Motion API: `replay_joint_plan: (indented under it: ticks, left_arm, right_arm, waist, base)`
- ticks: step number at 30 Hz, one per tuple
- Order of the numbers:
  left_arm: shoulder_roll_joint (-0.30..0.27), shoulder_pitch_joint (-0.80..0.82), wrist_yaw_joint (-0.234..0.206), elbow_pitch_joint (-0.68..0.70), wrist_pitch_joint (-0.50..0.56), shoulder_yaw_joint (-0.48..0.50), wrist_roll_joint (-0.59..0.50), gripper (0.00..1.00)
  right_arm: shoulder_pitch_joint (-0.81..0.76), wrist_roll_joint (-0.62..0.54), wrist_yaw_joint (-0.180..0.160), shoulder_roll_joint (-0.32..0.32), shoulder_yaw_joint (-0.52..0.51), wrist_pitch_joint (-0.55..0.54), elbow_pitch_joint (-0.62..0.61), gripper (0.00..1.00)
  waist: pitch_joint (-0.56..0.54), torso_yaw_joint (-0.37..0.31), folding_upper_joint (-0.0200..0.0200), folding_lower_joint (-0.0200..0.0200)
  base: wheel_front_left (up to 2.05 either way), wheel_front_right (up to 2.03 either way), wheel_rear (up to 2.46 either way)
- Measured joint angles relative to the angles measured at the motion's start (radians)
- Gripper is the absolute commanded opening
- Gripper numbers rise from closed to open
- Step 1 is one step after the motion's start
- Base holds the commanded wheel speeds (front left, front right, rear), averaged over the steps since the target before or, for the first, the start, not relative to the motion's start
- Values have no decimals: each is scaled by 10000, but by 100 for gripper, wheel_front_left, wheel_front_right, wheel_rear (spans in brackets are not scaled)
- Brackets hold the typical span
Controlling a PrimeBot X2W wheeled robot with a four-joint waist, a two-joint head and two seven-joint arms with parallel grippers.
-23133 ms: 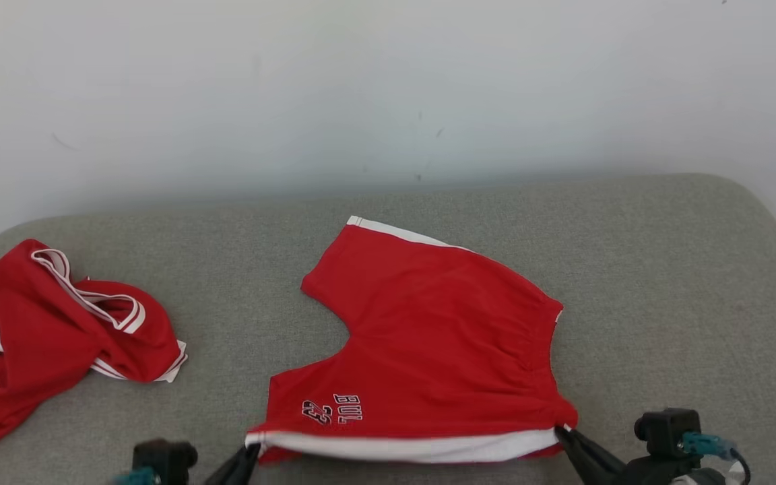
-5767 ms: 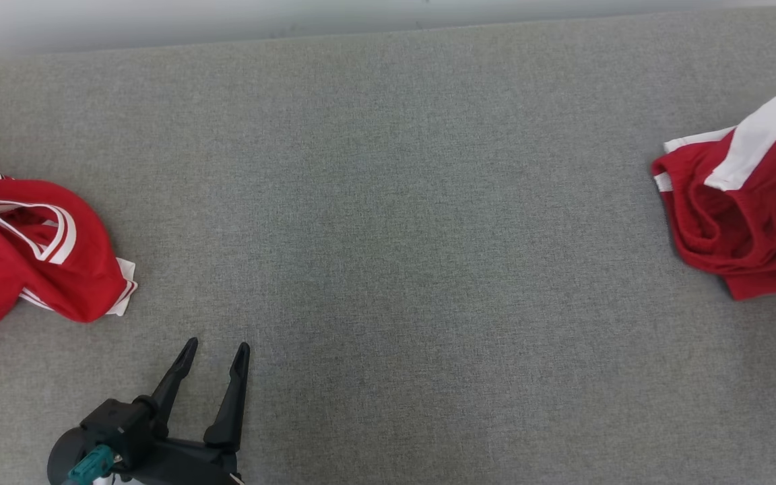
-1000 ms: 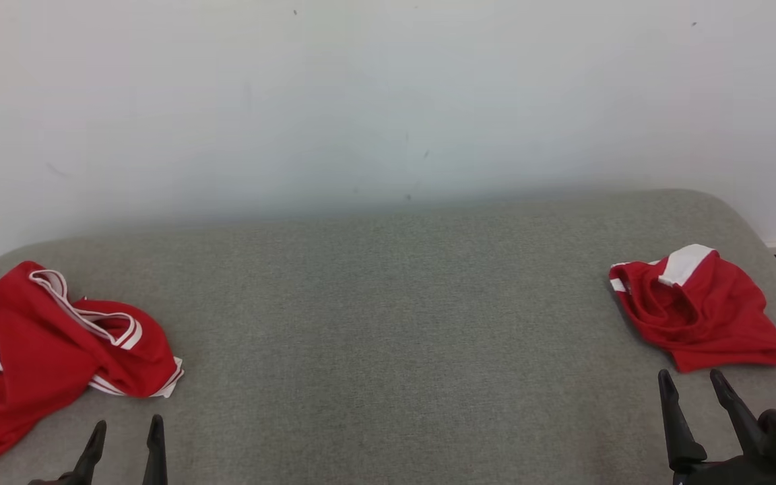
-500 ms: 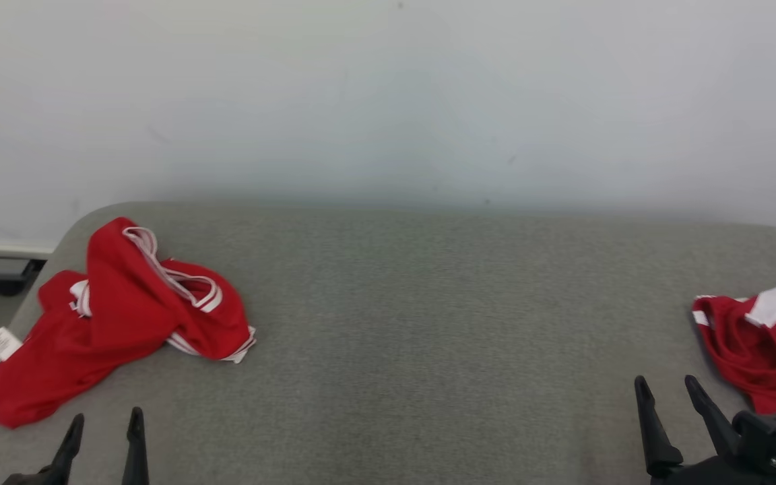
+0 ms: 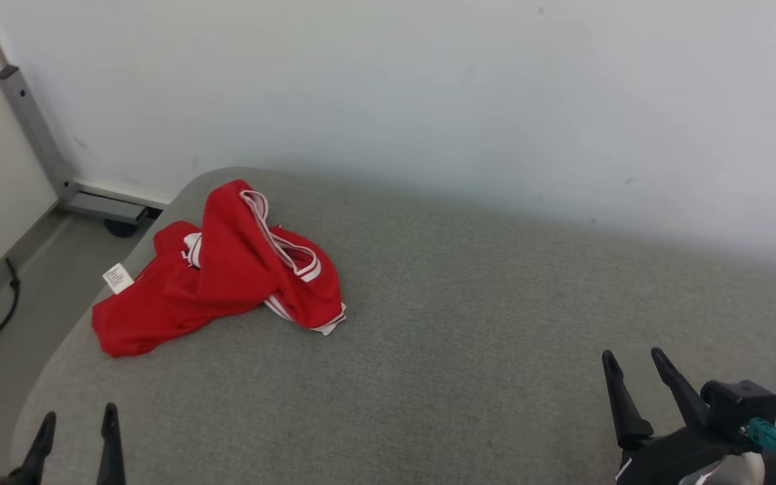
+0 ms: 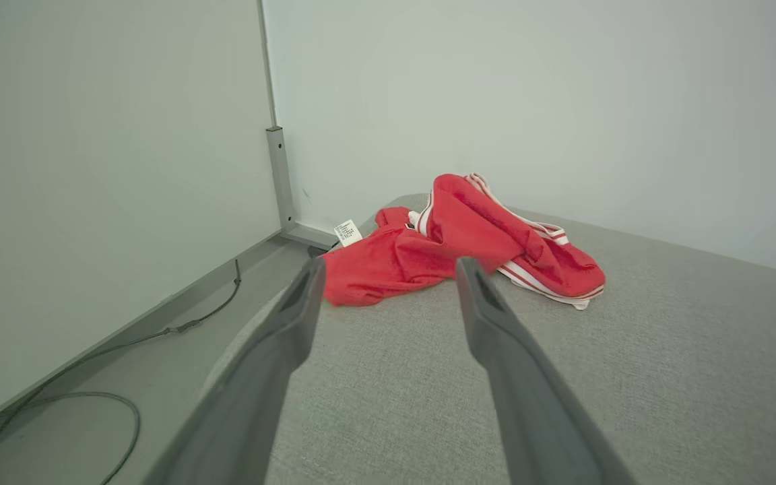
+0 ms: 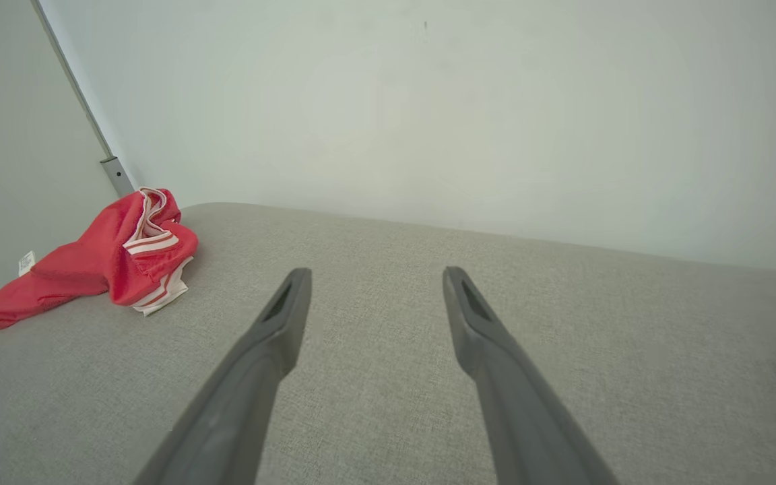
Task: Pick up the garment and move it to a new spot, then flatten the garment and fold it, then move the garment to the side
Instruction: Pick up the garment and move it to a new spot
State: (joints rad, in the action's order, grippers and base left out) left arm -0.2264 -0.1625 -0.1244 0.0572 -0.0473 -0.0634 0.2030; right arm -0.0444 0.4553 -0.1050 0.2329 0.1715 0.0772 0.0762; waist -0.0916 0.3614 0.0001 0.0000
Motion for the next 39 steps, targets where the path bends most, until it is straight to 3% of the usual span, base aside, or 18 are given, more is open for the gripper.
replay_joint_plan:
  ticks: [10,15,19,22,26,31,39]
  left_arm:
    - [92,4,0,-15,25,556,63,100]
    - [134,22,4,-36,25,512,198,100]
    - [94,378,374,-242,196,316,418,100]
    - [123,2248,1225,-1062,723,157,1710,100]
    - [-81,5074,2236,-2713,1536,-211,2213,100]
    - [-58,7161,2316,-4439,2474,-113,2995,100]
    - [-631,9322,2479,-6556,3787,-255,3325,100]
  right_arm:
    - [1349,-209,259,-125,443,-171,585,100]
    - [1363,-211,343,-125,449,-169,830,100]
    - [1325,-211,343,-105,407,-167,918,100]
    - [1105,-211,334,-61,326,-169,920,100]
    - [1039,-249,255,29,255,-249,819,100]
    - [836,-445,169,73,291,-443,435,100]
    - [900,-727,40,322,150,-788,-215,100]
  waist:
    - [340,1165,0,0]
    - [468,1349,0,1]
    - [450,1318,0,0]
    - [473,1263,0,0]
    - [540,1149,0,0]
    - [808,968,0,1]
    - [1560,366,0,1]
  base:
    - [0,0,0]
    - [0,0,0]
    - [0,0,0]
    - [0,0,0]
    - [0,0,0]
    - [0,0,0]
    - [0,0,0]
